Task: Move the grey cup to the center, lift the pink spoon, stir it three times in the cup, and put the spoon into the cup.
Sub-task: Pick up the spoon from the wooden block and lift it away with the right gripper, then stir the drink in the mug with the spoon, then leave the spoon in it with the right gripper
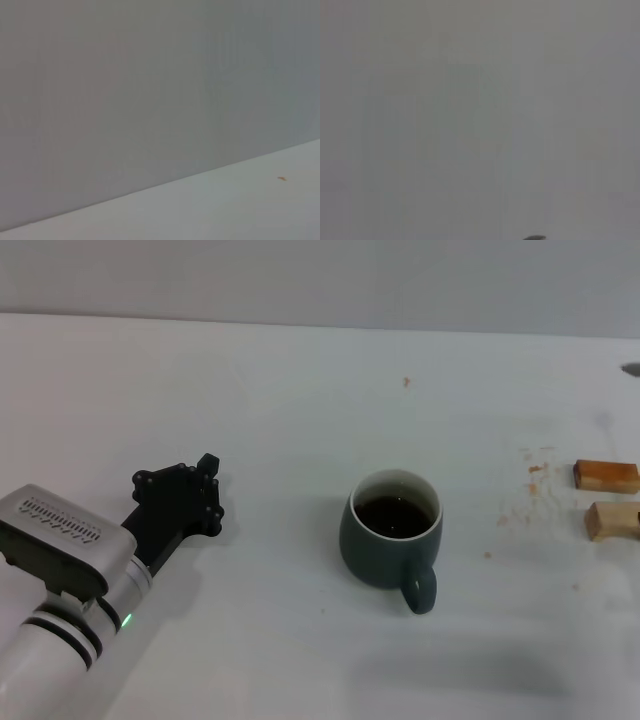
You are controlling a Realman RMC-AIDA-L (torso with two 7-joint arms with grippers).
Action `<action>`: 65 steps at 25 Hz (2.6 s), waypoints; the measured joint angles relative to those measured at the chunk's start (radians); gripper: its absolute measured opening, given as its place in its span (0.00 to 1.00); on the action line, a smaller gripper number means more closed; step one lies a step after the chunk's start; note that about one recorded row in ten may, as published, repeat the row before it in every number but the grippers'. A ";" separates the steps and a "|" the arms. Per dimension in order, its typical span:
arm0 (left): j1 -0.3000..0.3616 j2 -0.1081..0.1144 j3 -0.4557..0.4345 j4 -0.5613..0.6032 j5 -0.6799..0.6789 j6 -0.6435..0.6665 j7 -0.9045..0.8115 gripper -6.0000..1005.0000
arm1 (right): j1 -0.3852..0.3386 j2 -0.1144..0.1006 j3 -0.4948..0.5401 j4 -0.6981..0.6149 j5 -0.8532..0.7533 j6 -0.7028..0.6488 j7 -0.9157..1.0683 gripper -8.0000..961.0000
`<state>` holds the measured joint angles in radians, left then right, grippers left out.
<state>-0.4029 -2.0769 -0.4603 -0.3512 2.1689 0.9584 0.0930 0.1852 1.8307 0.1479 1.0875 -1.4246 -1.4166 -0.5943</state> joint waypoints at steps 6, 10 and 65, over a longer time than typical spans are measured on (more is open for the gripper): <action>-0.001 0.001 0.000 0.002 -0.003 0.000 0.001 0.00 | 0.020 -0.152 0.164 0.342 0.151 0.249 -0.324 0.08; -0.003 0.001 0.000 0.006 -0.004 0.000 0.001 0.00 | -0.035 -0.196 0.474 0.629 0.414 0.552 -0.827 0.08; 0.011 0.005 -0.018 0.054 0.002 0.004 0.002 0.00 | 0.793 -0.193 1.893 0.870 2.118 -0.251 -2.299 0.08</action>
<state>-0.3920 -2.0723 -0.4785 -0.2973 2.1706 0.9623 0.0952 0.9787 1.6379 2.0405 1.9573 0.6931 -1.6674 -2.8930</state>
